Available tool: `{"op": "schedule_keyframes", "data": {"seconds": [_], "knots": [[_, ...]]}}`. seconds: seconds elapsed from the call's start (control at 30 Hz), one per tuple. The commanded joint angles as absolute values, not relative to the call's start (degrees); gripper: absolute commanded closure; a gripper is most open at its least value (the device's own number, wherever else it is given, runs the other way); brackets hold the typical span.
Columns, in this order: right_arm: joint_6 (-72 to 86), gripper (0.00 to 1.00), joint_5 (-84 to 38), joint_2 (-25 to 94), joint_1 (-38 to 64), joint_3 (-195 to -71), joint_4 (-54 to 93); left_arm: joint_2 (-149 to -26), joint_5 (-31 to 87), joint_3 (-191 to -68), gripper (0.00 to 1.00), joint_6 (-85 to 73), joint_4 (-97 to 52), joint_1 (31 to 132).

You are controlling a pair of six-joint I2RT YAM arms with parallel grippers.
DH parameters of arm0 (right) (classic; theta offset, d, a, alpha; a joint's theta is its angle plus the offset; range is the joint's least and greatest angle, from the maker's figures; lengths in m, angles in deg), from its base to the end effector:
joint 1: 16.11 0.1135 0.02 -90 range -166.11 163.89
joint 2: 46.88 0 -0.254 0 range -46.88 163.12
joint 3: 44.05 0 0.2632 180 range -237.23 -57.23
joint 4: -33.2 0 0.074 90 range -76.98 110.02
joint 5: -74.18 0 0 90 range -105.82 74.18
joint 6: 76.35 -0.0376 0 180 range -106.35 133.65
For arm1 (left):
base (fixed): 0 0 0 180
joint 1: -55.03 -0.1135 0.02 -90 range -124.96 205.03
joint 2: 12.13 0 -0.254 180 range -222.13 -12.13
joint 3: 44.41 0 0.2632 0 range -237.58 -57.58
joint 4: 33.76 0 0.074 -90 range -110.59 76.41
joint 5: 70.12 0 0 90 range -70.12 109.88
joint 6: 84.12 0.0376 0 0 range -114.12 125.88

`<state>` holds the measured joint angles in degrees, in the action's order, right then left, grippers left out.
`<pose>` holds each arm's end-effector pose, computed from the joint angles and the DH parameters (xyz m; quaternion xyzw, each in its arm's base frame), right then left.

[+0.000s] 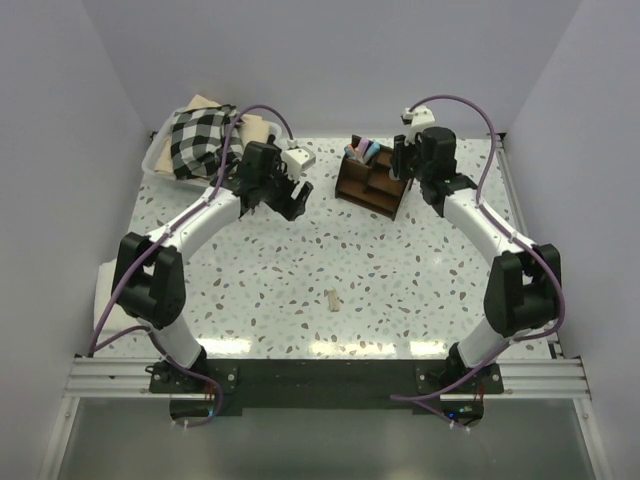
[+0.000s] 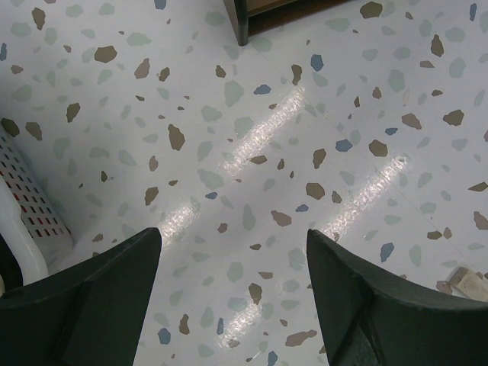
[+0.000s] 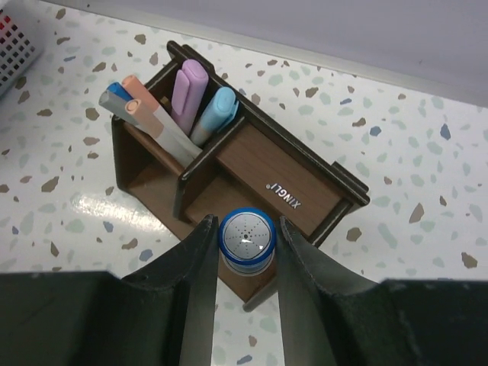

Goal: Sort the stationery into containers
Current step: Place the stationery in the storage box.

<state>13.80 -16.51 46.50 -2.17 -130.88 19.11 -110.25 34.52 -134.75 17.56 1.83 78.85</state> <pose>0.3890 0.0970 0.2977 -0.1043 0.8157 0.0732 0.5643 0.3592 -0.1690 0.2535 0.3257 0.8521 -0.1579 0.3780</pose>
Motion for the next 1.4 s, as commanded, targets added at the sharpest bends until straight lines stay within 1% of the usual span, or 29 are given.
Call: {"op": "schedule_keyframes", "data": {"seconds": [0.0,0.33,0.77,1.3,1.37], "knots": [[18.57,1.00,-15.03,45.92,-0.81,-129.22,32.93,-110.38,34.21,-137.21,0.18,19.06,2.53,79.12],[19.63,1.00,-14.15,50.41,-0.29,-129.74,33.56,-112.06,32.28,-139.15,0.18,20.47,2.79,79.12],[20.51,1.00,-14.50,51.55,-0.11,-126.93,35.22,-112.94,31.40,-139.32,0.18,20.38,2.35,79.12],[18.31,1.00,-11.34,53.84,-0.11,-125.35,37.95,-113.73,30.87,-139.67,0.17,20.82,2.53,79.12],[17.87,0.91,-11.42,53.75,-0.11,-125.43,37.86,-113.73,30.43,-139.67,0.17,20.99,2.62,79.12]]}}
